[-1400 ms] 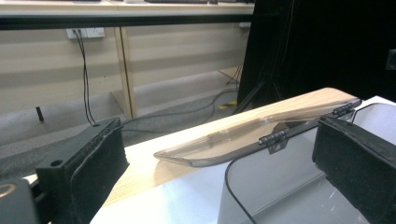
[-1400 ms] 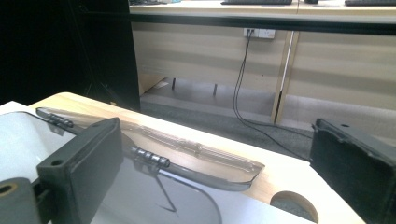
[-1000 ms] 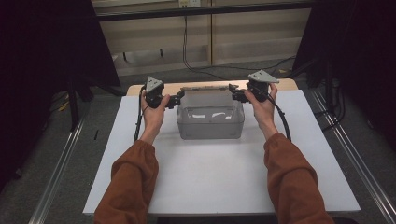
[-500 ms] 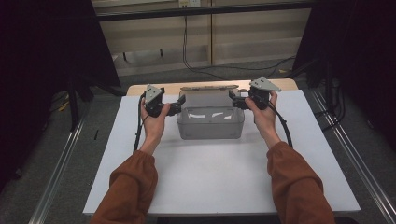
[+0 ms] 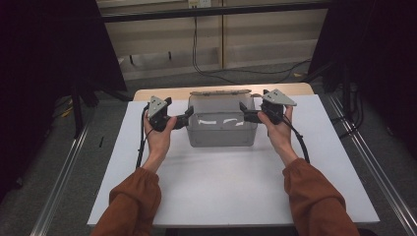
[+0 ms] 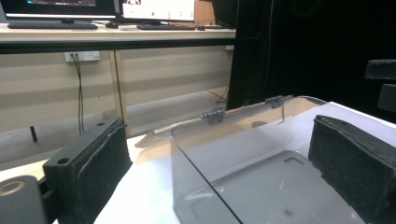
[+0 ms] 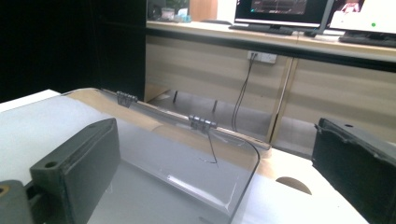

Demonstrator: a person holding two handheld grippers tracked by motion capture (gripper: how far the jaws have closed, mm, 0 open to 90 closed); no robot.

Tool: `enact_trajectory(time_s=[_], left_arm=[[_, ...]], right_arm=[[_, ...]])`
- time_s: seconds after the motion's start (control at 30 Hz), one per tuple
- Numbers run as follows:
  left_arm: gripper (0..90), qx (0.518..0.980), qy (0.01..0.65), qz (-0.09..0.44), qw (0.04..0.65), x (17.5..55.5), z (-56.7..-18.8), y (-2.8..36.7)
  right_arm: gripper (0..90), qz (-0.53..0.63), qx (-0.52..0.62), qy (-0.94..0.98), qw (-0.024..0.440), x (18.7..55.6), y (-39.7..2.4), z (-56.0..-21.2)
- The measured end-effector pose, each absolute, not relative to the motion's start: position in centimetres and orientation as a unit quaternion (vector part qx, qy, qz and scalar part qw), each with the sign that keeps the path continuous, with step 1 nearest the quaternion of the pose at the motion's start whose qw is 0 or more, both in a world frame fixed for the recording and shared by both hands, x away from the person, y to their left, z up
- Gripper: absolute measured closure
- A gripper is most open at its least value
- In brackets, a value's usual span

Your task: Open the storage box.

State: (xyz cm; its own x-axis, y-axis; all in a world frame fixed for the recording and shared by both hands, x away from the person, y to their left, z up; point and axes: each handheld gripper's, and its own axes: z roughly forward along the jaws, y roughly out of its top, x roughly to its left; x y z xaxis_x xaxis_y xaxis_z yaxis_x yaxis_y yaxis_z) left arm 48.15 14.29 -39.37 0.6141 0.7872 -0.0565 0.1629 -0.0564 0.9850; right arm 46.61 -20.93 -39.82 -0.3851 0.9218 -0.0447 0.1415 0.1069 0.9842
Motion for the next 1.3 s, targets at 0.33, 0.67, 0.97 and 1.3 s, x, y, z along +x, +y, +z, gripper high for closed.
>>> enact_trajectory(time_s=[0.33,0.67,0.97,1.3], left_arm=[[4.3,0.67,0.353,0.264,0.598,46.5,-40.2,15.1],[3.9,0.67,0.347,0.266,0.6,43.7,-40.5,15.5],[3.9,0.674,0.361,0.261,0.589,42.7,-41.4,16.8],[3.9,0.674,0.357,0.275,0.585,41.0,-41.6,17.6]], right_arm=[[0.2,0.532,0.416,0.636,0.373,45.2,-21.3,-39.9],[0.0,0.523,0.42,0.636,0.382,43.0,-22.7,-40.1],[0.0,0.524,0.418,0.633,0.388,40.7,-24.1,-40.2],[0.0,0.516,0.413,0.636,0.398,38.7,-24.9,-40.4]])
